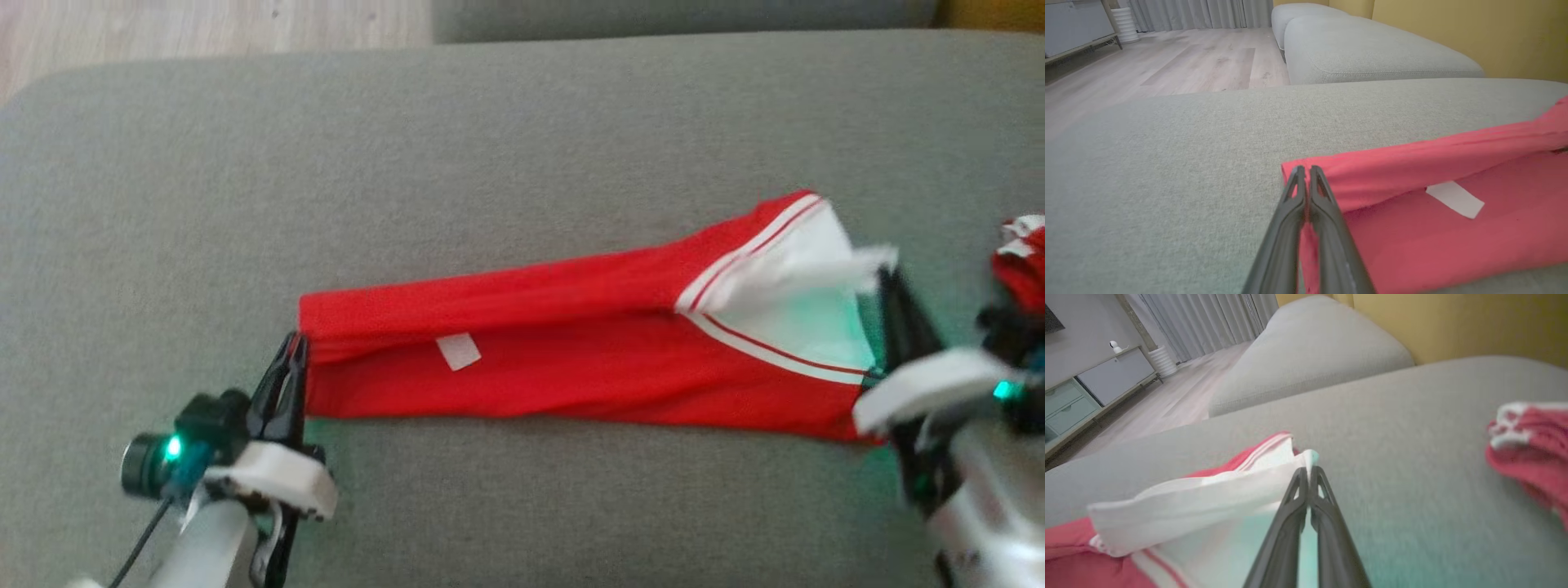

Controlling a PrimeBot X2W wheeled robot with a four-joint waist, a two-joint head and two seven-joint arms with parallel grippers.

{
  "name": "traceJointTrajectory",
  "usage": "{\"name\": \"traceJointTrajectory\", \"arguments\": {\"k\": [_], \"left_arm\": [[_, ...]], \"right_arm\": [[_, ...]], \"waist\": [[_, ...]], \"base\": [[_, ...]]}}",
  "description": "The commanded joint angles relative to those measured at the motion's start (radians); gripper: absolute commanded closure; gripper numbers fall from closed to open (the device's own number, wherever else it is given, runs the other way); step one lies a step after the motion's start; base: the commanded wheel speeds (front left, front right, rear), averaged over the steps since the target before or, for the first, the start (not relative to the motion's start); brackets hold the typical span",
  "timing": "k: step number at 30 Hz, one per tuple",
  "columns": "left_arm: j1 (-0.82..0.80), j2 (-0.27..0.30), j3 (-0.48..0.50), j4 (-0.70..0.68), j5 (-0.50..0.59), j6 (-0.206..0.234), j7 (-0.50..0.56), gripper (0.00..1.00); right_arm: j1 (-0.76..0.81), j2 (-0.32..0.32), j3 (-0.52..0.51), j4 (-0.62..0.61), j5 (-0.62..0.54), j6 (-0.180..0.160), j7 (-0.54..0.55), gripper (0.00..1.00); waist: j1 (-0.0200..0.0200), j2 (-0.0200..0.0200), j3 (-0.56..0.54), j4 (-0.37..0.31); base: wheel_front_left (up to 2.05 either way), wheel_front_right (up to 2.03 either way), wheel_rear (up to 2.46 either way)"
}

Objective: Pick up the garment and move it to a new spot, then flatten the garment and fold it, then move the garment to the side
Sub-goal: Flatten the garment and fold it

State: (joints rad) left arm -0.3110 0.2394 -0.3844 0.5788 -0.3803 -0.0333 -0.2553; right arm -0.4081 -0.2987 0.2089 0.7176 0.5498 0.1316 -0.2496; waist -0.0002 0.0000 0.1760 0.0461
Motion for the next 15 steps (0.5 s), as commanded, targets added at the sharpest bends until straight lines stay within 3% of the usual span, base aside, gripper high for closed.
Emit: {"name": "traceJointTrajectory", "arguments": {"k": [1, 2, 3, 4, 5, 6, 11, 15], "left_arm": [[-0.005, 0.022, 0.063, -0.026, 0.019, 0.015, -0.006, 0.91], [0.009, 0.016, 0.08, -0.024, 0.028, 0.021, -0.006, 0.61], [0.023, 0.011, 0.094, -0.02, 0.037, 0.025, -0.006, 0.09], [0.035, 0.006, 0.106, -0.013, 0.047, 0.028, -0.006, 0.0], [0.045, 0.001, 0.119, -0.01, 0.056, 0.033, -0.006, 0.0], [0.055, -0.006, 0.132, -0.009, 0.066, 0.041, -0.006, 0.0], [0.118, -0.047, 0.207, -0.054, 0.108, 0.079, -0.006, 0.0], [0.186, -0.089, 0.253, -0.124, 0.147, 0.081, -0.006, 0.0]], "right_arm": [[0.028, 0.005, 0.026, -0.041, 0.021, -0.001, -0.003, 1.0], [0.051, 0.01, 0.026, -0.051, 0.032, -0.001, -0.002, 1.0], [0.071, 0.014, 0.025, -0.058, 0.04, -0.001, 0.001, 1.0], [0.088, 0.018, 0.023, -0.06, 0.045, -0.001, 0.007, 0.82], [0.102, 0.023, 0.015, -0.061, 0.052, -0.001, 0.009, 0.24], [0.112, 0.03, 0.003, -0.062, 0.057, -0.001, 0.008, 0.0], [0.142, 0.062, -0.04, -0.062, -0.001, -0.001, -0.004, 0.0], [0.162, 0.09, -0.092, -0.068, -0.117, -0.001, -0.011, 0.0]], "waist": [[0.0002, 0.0, -0.025, -0.023], [0.0002, 0.0, -0.03, -0.026], [0.0002, 0.0, -0.037, -0.028], [0.0002, 0.0, -0.043, -0.03], [0.0002, 0.0, -0.049, -0.031], [0.0002, 0.0, -0.056, -0.031], [0.0002, 0.0, -0.09, -0.027], [0.0002, 0.0, -0.124, -0.017]], "base": [[0.0, 0.0, 0.0], [0.0, 0.0, 0.0], [0.0, 0.0, 0.0], [0.0, 0.0, 0.0], [0.0, 0.0, 0.0], [0.0, 0.0, 0.0], [0.0, 0.0, 0.0], [0.0, 0.0, 0.0]]}}
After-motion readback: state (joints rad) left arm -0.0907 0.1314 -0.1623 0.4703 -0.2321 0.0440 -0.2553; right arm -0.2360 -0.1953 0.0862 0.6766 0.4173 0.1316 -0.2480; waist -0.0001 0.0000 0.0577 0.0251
